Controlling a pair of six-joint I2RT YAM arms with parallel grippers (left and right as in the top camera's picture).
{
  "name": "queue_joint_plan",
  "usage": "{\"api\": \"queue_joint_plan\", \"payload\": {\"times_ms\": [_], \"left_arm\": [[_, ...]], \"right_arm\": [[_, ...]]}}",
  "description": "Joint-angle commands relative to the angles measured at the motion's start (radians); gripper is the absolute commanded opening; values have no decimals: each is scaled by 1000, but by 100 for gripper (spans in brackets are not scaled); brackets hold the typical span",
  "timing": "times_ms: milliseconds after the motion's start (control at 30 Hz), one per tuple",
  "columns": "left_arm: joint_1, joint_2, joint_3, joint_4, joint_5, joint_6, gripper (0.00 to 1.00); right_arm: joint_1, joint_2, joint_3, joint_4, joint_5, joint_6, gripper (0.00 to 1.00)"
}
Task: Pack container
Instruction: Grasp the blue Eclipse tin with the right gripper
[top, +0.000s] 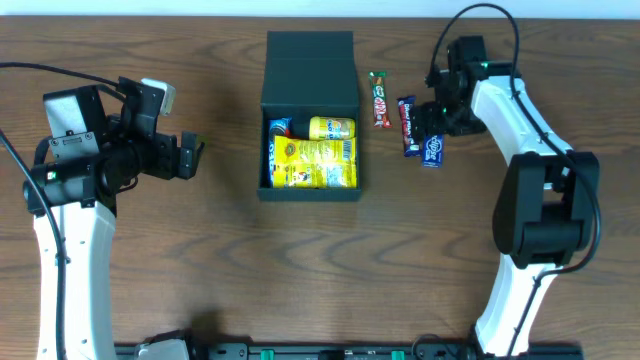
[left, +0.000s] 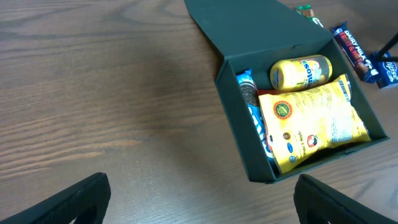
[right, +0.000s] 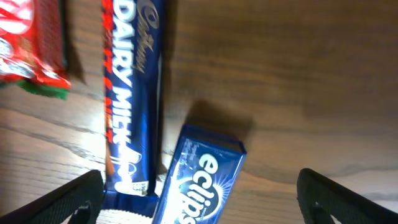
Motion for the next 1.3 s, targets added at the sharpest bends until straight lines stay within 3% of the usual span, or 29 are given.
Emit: {"api": "queue_joint_plan", "payload": {"times_ms": [0,267,600,867,1267], "left_arm": [[2,-8,3,-3,-3,11,95],[2,-8,3,-6,-3,11,95],[2,-8,3,-6,-3,11,95],[2,-8,3,-6,-3,11,95],[2,-8,3,-6,-3,11,95]], "right_arm": [[4,-30,-31,20,-3,25,92],[2,-30,-49,34,4,25,83],[2,-29,-101,78,5,25,79],[2,-27,-105,83,27,25,65],[2,-16,-105,85,26,25,58]]}}
